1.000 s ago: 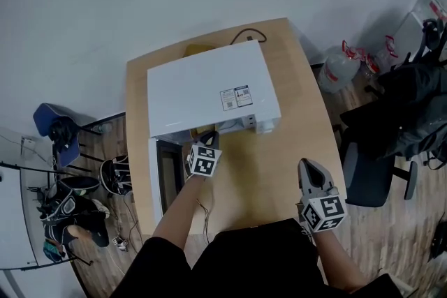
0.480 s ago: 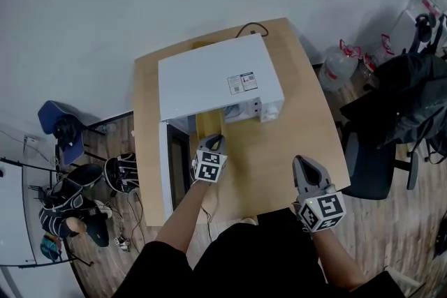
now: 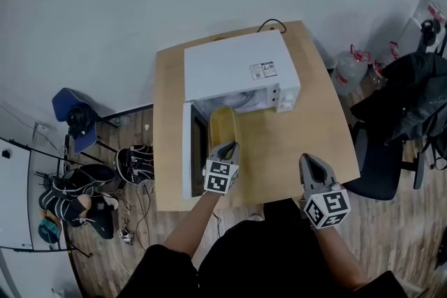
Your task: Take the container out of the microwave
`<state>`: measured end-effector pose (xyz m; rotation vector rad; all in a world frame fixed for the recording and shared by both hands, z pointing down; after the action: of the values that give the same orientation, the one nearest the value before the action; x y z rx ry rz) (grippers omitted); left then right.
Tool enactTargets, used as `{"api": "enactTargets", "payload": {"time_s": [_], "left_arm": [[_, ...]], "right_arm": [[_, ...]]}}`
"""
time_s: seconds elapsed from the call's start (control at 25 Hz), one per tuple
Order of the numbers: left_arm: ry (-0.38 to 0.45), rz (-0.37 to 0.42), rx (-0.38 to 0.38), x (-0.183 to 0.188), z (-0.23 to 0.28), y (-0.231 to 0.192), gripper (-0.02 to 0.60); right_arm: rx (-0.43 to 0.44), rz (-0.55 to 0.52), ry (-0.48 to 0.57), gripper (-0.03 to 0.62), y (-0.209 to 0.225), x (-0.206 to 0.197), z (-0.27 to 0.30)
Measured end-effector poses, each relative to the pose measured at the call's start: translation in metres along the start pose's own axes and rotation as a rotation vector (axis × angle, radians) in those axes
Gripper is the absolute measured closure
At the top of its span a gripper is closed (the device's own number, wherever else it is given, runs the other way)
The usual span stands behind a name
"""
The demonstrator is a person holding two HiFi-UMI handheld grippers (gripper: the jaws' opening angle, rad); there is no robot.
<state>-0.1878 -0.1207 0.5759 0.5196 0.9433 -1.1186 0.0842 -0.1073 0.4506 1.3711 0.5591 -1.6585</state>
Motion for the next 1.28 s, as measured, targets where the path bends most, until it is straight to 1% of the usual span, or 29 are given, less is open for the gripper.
{"api": "enactTargets", "payload": {"time_s": [0.08, 0.16, 0.24, 0.32, 0.52, 0.64, 0.84, 0.92, 1.08, 1.28], "left_arm": [[0.025, 0.007, -0.019, 0.002, -0.019, 0.016, 0.557], [0.052, 0.031, -0.029, 0.004, -0.038, 0.031, 0.557], [0.076, 0.059, -0.030, 0.006, -0.055, 0.045, 0.557], [0.101, 0.067, -0.026, 0.005, -0.071, 0.059, 0.557], [0.175, 0.017, -0.018, 0.001, -0.107, 0.087, 0.557], [0.241, -0.023, -0.008, 0.003, -0.128, 0.096, 0.557], [0.363, -0.024, -0.009, 0.021, -0.161, 0.113, 0.557], [0.397, -0.029, -0.008, 0.025, -0.172, 0.119, 0.557], [0.430, -0.047, 0.004, 0.028, -0.185, 0.121, 0.557], [0.451, -0.070, 0.036, 0.027, -0.194, 0.112, 0.557]], "right_arm": [[0.011, -0.014, 0.002, 0.534, -0.011, -0.003, -0.009], [0.021, -0.025, 0.005, 0.534, -0.021, -0.006, -0.016], [0.028, -0.034, 0.003, 0.535, -0.030, -0.009, -0.022], [0.035, -0.051, -0.001, 0.534, -0.037, -0.012, -0.029], [0.057, -0.100, -0.003, 0.534, -0.053, -0.018, -0.043], [0.062, -0.116, -0.005, 0.535, -0.058, -0.022, -0.049], [0.065, -0.133, -0.003, 0.534, -0.068, -0.021, -0.052], [0.066, -0.140, -0.001, 0.534, -0.071, -0.020, -0.055], [0.073, -0.174, 0.016, 0.534, -0.079, -0.016, -0.056], [0.085, -0.190, 0.020, 0.535, -0.092, -0.014, -0.054]]}}
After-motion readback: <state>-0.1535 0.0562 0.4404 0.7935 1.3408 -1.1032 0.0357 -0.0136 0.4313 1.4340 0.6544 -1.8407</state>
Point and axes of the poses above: the fingertips, and each gripper's own axes: z forward along the fingers, y to its right, x out of its top, the point moved 7 cm from there along -z, backward along the fingers, and after that the axes turned 8 degrees about -x, right-handed, at the moved point
